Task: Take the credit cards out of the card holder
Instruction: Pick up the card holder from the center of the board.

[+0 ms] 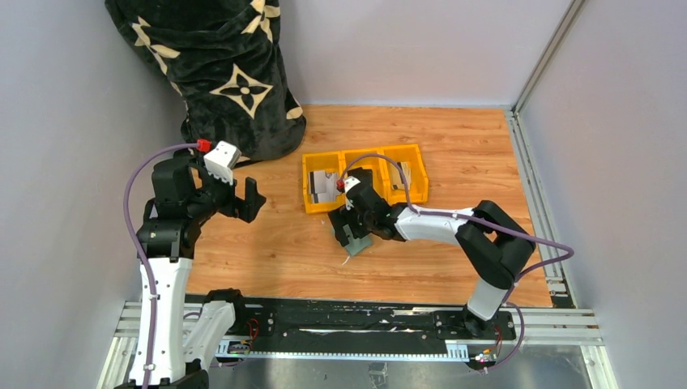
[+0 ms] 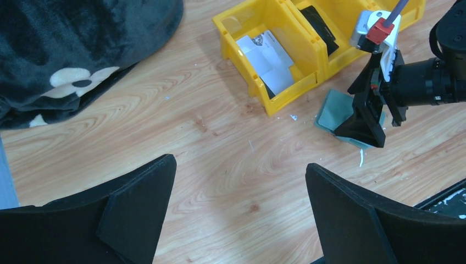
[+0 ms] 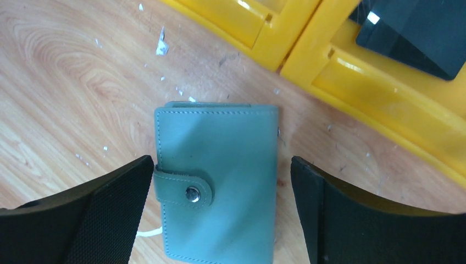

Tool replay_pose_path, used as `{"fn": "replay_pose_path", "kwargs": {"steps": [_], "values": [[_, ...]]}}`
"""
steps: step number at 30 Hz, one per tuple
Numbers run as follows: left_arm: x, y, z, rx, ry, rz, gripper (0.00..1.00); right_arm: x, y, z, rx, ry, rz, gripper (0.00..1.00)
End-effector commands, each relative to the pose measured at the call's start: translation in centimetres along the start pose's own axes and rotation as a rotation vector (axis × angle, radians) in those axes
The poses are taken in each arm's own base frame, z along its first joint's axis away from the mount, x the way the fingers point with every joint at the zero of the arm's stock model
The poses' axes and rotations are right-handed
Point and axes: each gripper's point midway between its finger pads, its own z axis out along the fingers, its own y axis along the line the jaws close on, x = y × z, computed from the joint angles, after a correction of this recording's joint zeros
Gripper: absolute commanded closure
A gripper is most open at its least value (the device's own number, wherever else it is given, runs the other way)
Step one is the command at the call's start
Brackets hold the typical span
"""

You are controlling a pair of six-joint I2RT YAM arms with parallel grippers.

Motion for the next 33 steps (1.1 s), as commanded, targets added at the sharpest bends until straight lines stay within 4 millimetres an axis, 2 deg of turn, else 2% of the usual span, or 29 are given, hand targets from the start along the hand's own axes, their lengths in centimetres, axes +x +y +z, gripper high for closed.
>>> {"fn": "replay_pose_path", "kwargs": {"steps": [1,8,13,19,21,27,33], "values": [[-1.1,-0.6,-0.7,0.023,-0.032,0.014,0.0,1.2,0.8,-1.5,-0.042,0.01,0.026,0.02],[-1.7,-1.1,-0.9,0.046,-0.048,0.013,0.0,4.1,1.2,-1.4,-0.015,0.085,-0.017,0.01],[-1.7,-1.2,-1.1,0.047,-0.054,0.016,0.0,5.8,0.8,-0.8,0.023,0.114,-0.038,0.01],[-2.4,-1.5,-1.5,0.054,-0.074,0.019,0.0,5.9,1.4,-1.3,0.033,0.106,-0.078,0.01],[-2.7,-1.6,-1.7,0.055,-0.082,0.021,0.0,6.5,1.4,-1.5,0.057,0.127,-0.107,0.01],[-2.9,-1.8,-1.8,0.06,-0.088,0.018,0.0,6.5,1.9,-2.2,0.117,0.098,-0.176,0.14],[-3.0,-2.3,-2.0,0.082,-0.096,0.006,0.0,5.6,2.9,-2.9,0.123,0.048,-0.213,0.33]]}}
